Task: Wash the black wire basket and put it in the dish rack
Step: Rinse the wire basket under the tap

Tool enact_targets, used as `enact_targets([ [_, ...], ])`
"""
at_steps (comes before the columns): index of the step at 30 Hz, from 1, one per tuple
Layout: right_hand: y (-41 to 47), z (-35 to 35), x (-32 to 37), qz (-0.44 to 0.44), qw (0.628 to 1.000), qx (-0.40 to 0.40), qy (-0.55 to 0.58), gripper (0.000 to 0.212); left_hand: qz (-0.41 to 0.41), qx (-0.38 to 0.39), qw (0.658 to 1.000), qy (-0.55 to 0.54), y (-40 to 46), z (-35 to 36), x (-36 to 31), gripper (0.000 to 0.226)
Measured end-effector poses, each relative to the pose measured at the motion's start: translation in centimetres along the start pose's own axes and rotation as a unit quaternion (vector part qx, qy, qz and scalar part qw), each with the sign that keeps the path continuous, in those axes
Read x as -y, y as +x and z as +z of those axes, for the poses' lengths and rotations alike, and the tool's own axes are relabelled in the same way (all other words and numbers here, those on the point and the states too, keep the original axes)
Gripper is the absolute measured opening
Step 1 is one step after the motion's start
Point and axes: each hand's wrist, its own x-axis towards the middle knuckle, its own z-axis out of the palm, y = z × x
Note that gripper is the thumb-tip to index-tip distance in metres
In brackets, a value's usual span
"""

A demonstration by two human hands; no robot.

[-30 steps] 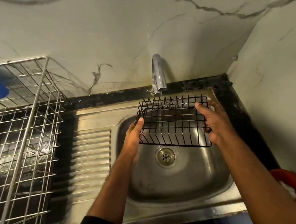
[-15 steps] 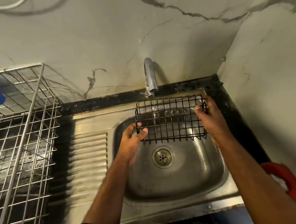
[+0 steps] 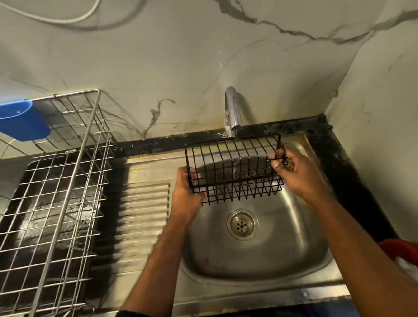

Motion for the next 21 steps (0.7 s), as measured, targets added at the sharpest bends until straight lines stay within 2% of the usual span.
enact_targets([
  [3,0.7,0.2,0.1,0.009,0.998,-0.055,-0.012,0.018,0.003,0.037,0.999,0.016,0.4,0.3,-1.0,0.064],
  [6,1.5,0.2,0.1,0.039,0.996,-0.082,-0.022,0.021,-0.043,0.059,0.997,-0.009,0.9,1.0,-2.4,0.064],
  [9,2.7,0.1,0.2,0.056,0.993,-0.099,-0.022,0.027,-0.092,0.033,0.992,-0.082,1.6,1.4,-4.0,0.039],
  [11,3.6,0.0,0.5,0.064,0.993,-0.092,-0.034,0.032,-0.101,0.025,0.991,-0.089,2.1,1.7,-4.9,0.024],
  [14,4.5,-0.2,0.2,0.053,0.992,-0.093,-0.058,0.033,-0.104,0.024,0.992,-0.070,2.5,2.1,-4.9,0.035],
  [18,4.5,-0.2,-0.1,0.003,0.992,-0.120,-0.045,0.031,-0.031,-0.004,0.998,-0.055,2.6,2.0,-4.1,0.034],
  [21,4.3,0.2,-0.2,0.021,0.993,-0.089,-0.080,0.030,-0.069,-0.006,0.998,-0.004,2.7,2.4,-3.3,0.043],
])
